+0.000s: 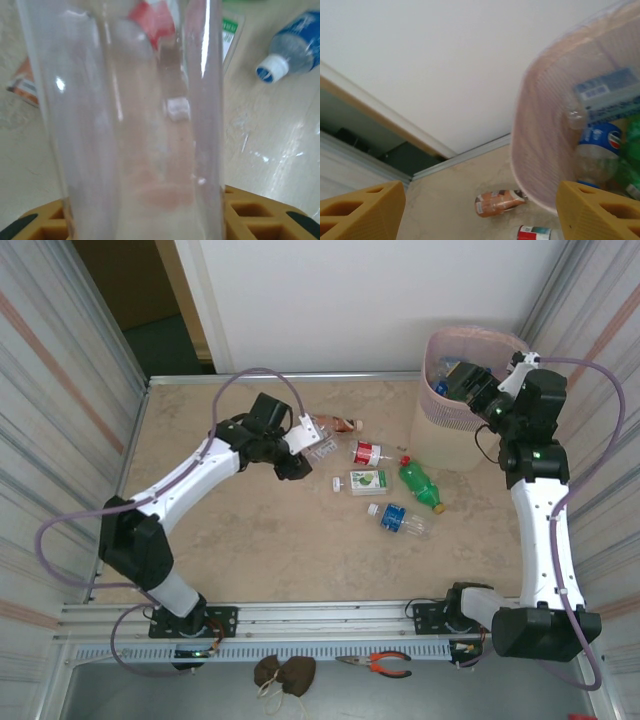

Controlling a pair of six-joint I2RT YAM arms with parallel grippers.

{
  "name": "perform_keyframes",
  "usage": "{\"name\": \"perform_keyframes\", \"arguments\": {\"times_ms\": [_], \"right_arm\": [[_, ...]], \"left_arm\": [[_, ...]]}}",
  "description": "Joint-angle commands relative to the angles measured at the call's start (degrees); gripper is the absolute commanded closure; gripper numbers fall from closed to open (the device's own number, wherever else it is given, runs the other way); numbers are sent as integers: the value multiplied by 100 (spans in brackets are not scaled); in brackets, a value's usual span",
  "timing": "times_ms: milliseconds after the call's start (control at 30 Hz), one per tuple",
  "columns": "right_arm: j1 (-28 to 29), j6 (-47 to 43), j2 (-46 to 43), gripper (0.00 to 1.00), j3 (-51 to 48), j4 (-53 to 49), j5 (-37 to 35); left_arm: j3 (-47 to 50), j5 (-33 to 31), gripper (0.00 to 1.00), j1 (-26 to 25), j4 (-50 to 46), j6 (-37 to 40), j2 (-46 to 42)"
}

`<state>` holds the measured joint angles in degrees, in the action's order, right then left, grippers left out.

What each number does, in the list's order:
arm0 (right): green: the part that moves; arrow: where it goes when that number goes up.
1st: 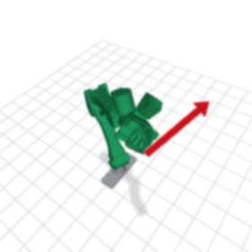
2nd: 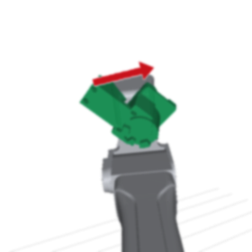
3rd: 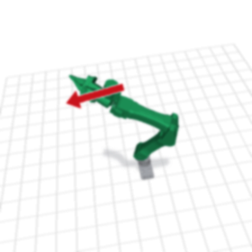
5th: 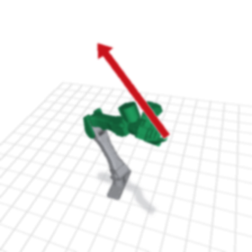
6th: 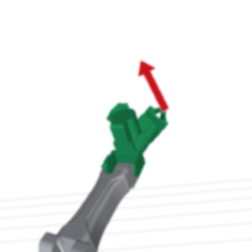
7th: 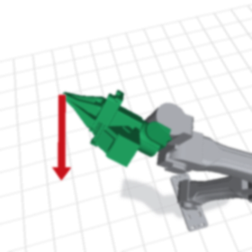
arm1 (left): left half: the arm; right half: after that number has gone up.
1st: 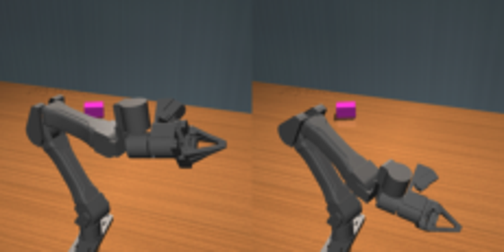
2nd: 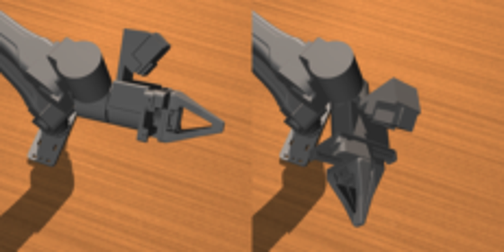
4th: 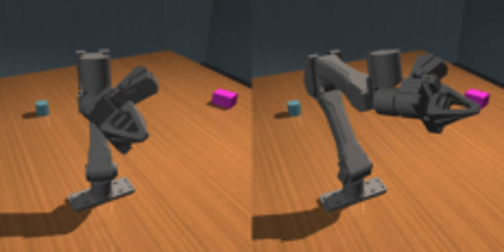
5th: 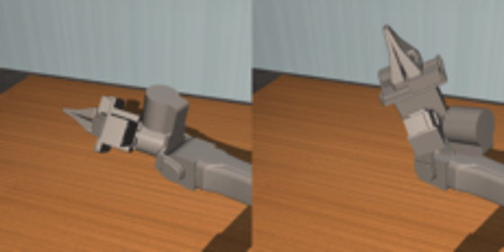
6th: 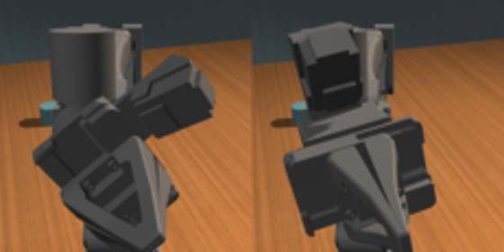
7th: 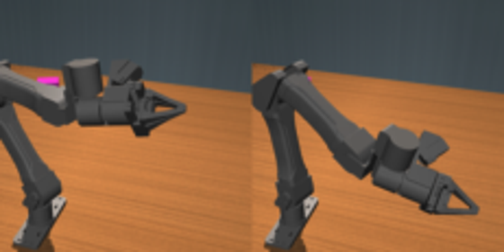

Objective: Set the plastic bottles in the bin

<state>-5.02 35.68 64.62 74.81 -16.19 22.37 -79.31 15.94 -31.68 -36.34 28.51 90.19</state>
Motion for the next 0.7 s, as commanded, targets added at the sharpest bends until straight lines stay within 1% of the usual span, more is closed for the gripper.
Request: {"name": "perform_keyframes", "arguments": {"times_ms": [0, 133, 267, 367, 500, 600, 667], "right_arm": [[-22, -327, -121, 21, -169, 658, 853], [5, -291, -151, 18, -402, 1318, 1497], [162, -328, -160, 16, -510, 1858, 2057], [446, -598, -161, 15, -498, 2046, 2317], [920, -1215, -242, 12, -416, 2079, 2591], [1276, -1327, -272, 11, -341, 2315, 2730], [1512, -1377, -244, 11, -229, 2452, 2977]], "left_arm": [[155, 633, 60, 95, 619, -446, -518], [304, 1131, 61, 94, 1156, -857, -918], [518, 1682, 60, 97, 1941, -1378, -1294], [591, 2125, 60, 94, 2474, -1739, -1510], [610, 2599, 60, 94, 3120, -2194, -1741], [665, 2874, 60, 92, 3618, -2491, -1901], [744, 3046, 60, 93, 4084, -2739, -2003]]}}
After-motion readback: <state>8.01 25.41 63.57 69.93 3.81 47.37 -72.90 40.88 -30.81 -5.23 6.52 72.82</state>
